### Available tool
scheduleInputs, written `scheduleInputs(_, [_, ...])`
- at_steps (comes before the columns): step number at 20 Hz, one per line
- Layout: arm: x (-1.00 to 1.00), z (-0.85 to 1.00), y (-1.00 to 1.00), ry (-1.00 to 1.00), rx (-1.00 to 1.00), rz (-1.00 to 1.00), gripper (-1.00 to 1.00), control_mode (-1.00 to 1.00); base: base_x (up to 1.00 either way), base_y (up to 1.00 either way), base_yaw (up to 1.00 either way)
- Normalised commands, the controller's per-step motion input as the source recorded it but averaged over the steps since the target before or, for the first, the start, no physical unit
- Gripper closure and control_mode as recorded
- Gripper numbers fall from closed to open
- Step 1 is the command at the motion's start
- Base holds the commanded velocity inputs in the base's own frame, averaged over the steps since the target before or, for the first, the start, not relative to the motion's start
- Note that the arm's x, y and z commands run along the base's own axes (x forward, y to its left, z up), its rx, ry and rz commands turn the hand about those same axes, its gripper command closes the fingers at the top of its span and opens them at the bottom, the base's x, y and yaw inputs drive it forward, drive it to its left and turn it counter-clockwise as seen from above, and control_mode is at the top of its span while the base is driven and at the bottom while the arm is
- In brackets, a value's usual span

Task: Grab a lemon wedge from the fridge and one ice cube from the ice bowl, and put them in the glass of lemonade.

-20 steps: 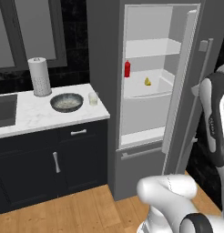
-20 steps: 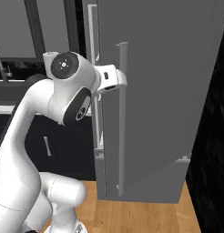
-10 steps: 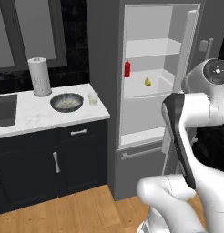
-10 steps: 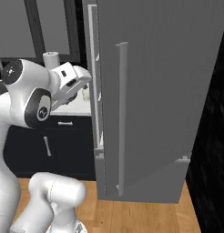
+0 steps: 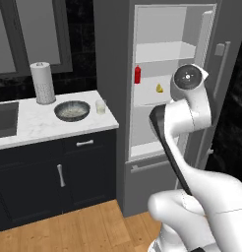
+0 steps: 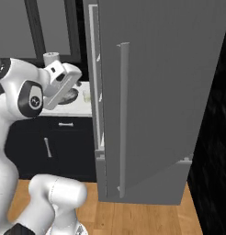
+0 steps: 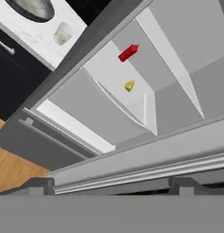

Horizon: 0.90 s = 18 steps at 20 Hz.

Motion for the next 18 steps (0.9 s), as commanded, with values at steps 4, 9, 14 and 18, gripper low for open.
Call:
scheduleInputs(4, [0.72,-0.17,-0.09,0.02,-0.07,0.00,-1.00,-1.00,0.00,0.00,0.00])
scheduleInputs(9, [0.55,-0.19,-0.28,0.02,-0.04,-0.03,-1.00,-1.00,0.00,0.00,0.00])
scheduleInputs(14, [0.61,-0.19,-0.34,0.01,-0.03,-0.09,-1.00,-1.00,0.00,0.00,0.00])
scheduleInputs(18, [0.84,-0.12,-0.12,0.09,-0.03,-0.12,-1.00,-1.00,0.00,0.00,0.00])
